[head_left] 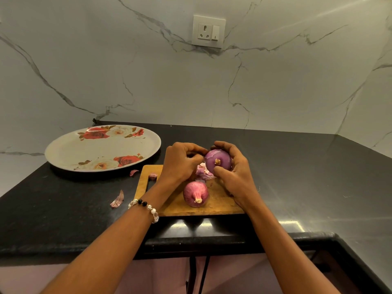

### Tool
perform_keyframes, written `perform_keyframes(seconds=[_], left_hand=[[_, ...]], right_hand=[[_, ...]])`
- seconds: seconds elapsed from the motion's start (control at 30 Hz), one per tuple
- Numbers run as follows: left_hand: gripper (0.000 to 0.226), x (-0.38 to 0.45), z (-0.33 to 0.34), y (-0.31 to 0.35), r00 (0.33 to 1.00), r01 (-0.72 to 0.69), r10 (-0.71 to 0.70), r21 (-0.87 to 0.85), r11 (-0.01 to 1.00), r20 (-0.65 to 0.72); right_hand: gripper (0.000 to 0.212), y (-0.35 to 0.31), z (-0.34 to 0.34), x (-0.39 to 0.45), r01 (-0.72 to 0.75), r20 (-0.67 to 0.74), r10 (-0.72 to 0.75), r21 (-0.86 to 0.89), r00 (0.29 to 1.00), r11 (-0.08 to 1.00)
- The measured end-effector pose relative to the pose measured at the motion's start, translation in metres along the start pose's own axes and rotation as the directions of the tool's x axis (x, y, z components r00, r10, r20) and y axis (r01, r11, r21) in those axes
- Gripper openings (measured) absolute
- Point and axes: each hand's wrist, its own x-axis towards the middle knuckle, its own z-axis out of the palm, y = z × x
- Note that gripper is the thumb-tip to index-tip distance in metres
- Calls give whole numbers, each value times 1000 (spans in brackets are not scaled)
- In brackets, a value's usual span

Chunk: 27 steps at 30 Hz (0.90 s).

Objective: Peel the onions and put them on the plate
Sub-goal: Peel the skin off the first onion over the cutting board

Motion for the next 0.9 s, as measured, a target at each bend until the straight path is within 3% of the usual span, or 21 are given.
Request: perform_keyframes(seconds=[0.4, 0.63, 0.77, 0.9], left_hand=[[15, 5, -3, -5, 968, 161, -175, -92, 983, -180], [25, 2, 1, -1, 1000, 11, -12, -25, 1000, -22], [22, 1, 0, -1, 998, -67, 67, 7, 998, 8], [22, 0, -2, 1, 998, -59, 59, -44, 997, -3]], right_hand=[[61, -1, -3, 2, -179, 5, 183, 241, 983, 954], [54, -4, -3, 2, -178, 38, 174, 222, 984, 959], [55, -1, -1, 3, -185, 40, 180, 211, 983, 960], [57, -1, -1, 3, -183, 47, 177, 205, 983, 961]])
